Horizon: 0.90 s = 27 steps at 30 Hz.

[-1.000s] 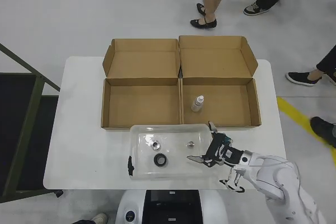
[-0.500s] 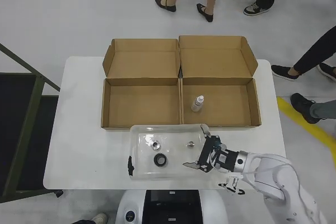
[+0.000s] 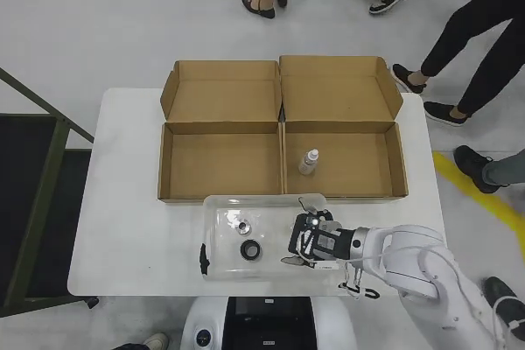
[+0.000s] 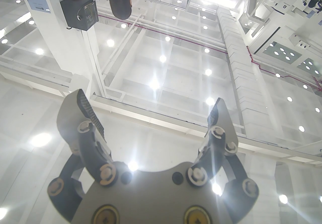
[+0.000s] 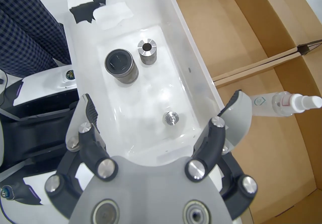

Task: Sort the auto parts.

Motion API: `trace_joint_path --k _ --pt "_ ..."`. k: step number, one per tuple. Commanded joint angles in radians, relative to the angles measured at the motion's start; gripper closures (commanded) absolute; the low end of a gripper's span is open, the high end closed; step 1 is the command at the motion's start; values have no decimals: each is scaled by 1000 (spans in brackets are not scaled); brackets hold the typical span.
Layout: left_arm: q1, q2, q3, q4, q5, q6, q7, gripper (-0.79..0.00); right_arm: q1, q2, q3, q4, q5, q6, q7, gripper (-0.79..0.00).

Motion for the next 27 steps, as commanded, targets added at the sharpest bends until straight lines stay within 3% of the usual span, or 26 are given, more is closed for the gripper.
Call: trace_joint_path --k 1,7,10,18,22,27 --pt "0 0 0 0 0 0 0 -785 4 1 -8 -1 -14 2 9 -785" --pt "0 0 0 0 0 0 0 -785 13 4 -36 21 -56 15 16 -782" --pt "0 0 0 0 0 0 0 -785 22 4 -53 41 -76 21 19 -720" --pt "0 0 0 0 0 0 0 -785 54 4 -95 77 -131 41 40 -699" --pt "0 0 0 0 0 0 0 -785 67 2 -119 82 -161 64 65 -656" --pt "0 0 0 0 0 0 0 -785 79 1 -139 90 -169 91 87 -533"
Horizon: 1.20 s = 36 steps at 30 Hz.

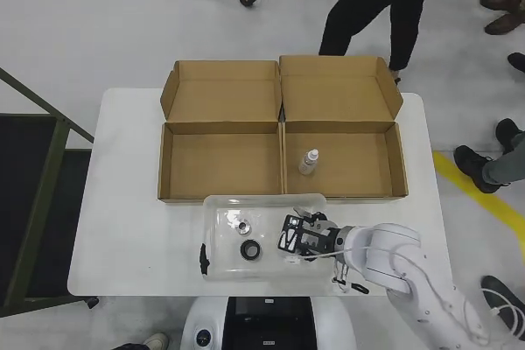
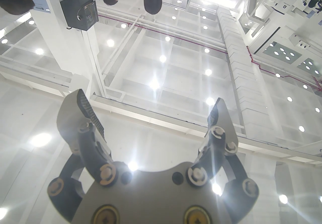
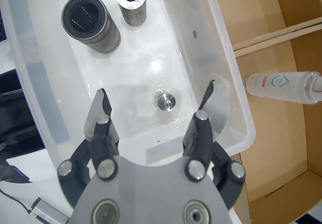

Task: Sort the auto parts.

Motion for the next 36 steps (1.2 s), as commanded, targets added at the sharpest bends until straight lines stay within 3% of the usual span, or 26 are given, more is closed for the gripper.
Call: trace_joint_path --k 1,4,18,22,32,36 --pt "0 0 0 0 0 0 0 -785 5 -1 -6 4 -3 9 9 -474" --pt "0 0 0 0 0 0 0 -785 13 -1 -14 11 -6 17 20 -443" --pt "0 0 0 0 0 0 0 -785 65 -9 -70 63 -26 52 60 -437" --pt "0 0 0 0 0 0 0 -785 77 -11 -82 75 -29 62 69 -382" --pt "0 0 0 0 0 0 0 -785 96 -16 -108 104 -40 82 89 -382" --pt "0 0 0 0 0 0 0 -785 102 -18 -115 116 -43 87 89 -289"
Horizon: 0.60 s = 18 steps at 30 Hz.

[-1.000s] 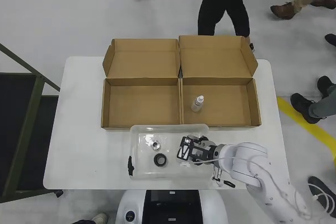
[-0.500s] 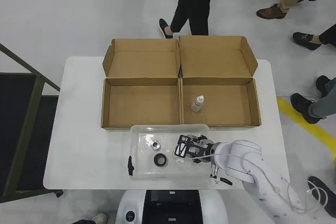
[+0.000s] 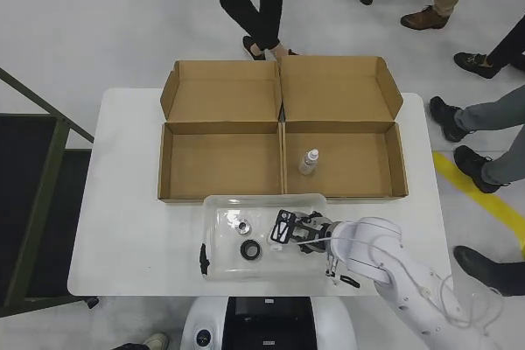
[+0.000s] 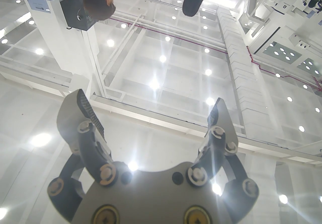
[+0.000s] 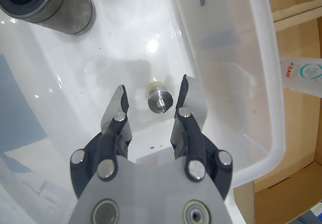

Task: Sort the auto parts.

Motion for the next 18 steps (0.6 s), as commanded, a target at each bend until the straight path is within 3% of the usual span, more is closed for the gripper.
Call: trace_joint_path --k 1,6,18 --pt "0 0 0 0 0 0 0 -785 3 -1 -2 6 1 4 -1 -249" --pt "0 0 0 0 0 0 0 -785 7 -3 -5 16 25 10 -9 -6" --pt "0 0 0 0 0 0 0 -785 -16 3 34 -49 150 -11 -59 0"
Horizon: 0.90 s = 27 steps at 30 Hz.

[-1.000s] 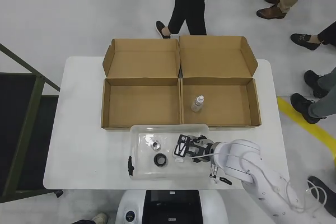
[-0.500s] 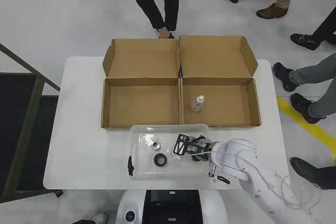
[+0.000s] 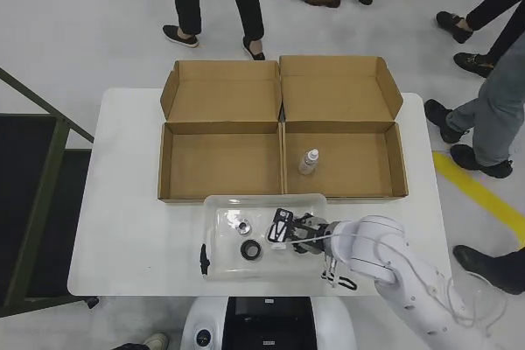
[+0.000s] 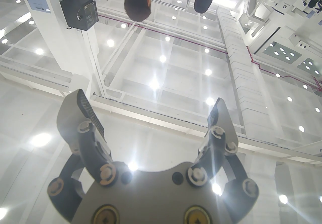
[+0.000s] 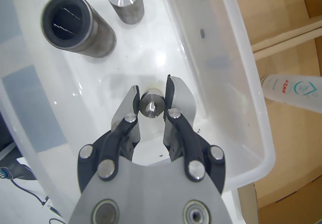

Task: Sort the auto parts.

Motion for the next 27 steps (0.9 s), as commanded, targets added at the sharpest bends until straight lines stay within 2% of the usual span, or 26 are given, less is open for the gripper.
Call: trace_joint_path --k 1,4,10,27 --pt "0 0 0 0 0 0 0 -785 -12 2 16 -9 44 -5 -26 0" --pt "0 0 0 0 0 0 0 -785 -37 4 45 -3 222 -57 -137 0" --pt "0 0 0 0 0 0 0 -785 -70 19 132 4 362 -126 -229 0" --pt "0 0 0 0 0 0 0 -785 -179 35 325 16 627 -75 -518 0"
